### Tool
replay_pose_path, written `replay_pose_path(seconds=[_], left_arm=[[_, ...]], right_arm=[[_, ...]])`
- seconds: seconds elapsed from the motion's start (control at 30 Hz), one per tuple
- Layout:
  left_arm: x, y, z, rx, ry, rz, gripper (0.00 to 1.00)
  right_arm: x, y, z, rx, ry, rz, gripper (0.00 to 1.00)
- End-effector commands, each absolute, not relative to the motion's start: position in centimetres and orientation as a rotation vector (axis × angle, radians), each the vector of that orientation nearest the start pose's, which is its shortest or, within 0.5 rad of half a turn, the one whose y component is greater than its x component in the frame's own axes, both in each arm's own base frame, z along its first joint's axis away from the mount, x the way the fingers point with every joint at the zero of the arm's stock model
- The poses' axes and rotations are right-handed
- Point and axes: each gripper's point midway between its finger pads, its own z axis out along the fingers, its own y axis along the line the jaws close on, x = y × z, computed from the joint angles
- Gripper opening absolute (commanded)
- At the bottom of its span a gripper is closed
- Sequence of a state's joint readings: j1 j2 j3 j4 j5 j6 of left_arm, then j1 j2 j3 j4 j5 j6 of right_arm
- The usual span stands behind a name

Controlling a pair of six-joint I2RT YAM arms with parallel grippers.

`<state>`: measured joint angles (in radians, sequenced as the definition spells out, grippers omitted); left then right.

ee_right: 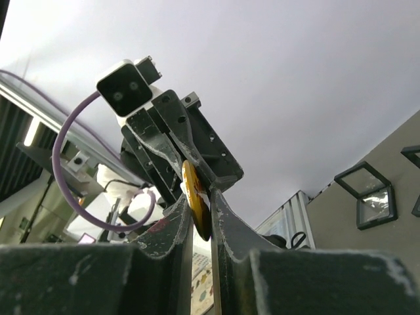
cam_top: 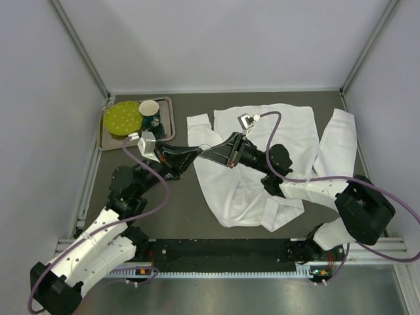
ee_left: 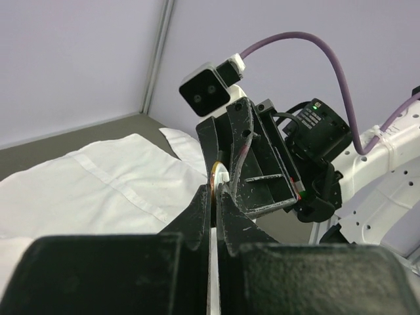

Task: Remove the brooch from the garment
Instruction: Close the brooch.

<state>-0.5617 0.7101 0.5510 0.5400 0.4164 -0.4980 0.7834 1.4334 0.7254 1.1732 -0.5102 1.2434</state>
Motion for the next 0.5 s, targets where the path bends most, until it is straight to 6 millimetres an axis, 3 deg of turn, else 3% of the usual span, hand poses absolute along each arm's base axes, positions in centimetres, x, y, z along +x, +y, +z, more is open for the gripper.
replay_pose_path(seconds=[0.0, 0.13, 0.47], left_arm=[[17.9, -22.3, 39.5, 0.441, 1.009, -1.180, 0.00], [18.2, -21.7, 40.0, 0.386, 0.971, -1.176, 0.00], [19.2, -20.6, 40.8, 0.259, 0.949, -1.187, 0.00]], right_arm=[[23.1, 36.2, 35.8, -0.022, 1.338, 1.975, 0.00], [23.8, 35.9, 36.8, 0.058, 1.266, 1.955, 0.00], [24.9, 36.1, 38.0, 0.044, 1.219, 1.855, 0.02]])
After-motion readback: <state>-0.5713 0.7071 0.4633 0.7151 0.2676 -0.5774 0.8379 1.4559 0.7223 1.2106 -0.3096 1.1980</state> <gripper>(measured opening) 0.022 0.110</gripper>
